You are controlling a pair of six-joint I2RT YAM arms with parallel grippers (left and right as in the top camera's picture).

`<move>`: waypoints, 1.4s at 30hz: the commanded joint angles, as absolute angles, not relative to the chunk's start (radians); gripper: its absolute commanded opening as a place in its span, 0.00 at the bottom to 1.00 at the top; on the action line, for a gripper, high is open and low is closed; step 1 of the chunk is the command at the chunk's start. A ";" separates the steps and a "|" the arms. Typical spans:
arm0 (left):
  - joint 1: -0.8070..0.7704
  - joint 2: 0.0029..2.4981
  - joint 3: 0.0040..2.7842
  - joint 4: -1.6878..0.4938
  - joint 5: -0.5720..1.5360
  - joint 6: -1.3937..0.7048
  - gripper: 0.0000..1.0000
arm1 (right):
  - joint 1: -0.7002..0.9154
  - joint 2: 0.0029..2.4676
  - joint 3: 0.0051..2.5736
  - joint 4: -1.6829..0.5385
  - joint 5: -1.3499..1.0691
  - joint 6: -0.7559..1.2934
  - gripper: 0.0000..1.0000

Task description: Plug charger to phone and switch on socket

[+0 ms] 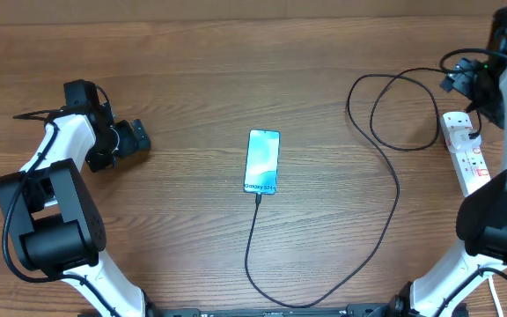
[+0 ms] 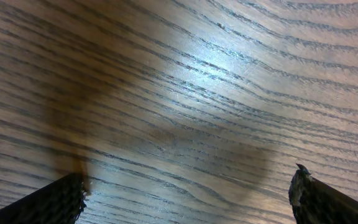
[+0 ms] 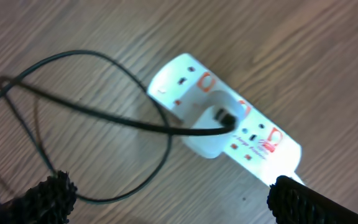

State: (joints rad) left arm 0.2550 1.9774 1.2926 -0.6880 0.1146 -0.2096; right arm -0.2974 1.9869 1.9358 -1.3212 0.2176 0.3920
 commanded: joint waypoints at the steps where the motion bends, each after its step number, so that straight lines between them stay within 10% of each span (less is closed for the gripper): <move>1: 0.260 2.008 1.271 -0.694 0.101 -0.210 1.00 | -0.330 1.949 1.930 -1.324 0.231 0.397 1.00; 42: 0.260 2.008 1.271 -0.694 0.101 -0.210 1.00 | -0.663 1.949 1.548 -1.093 0.221 0.525 1.00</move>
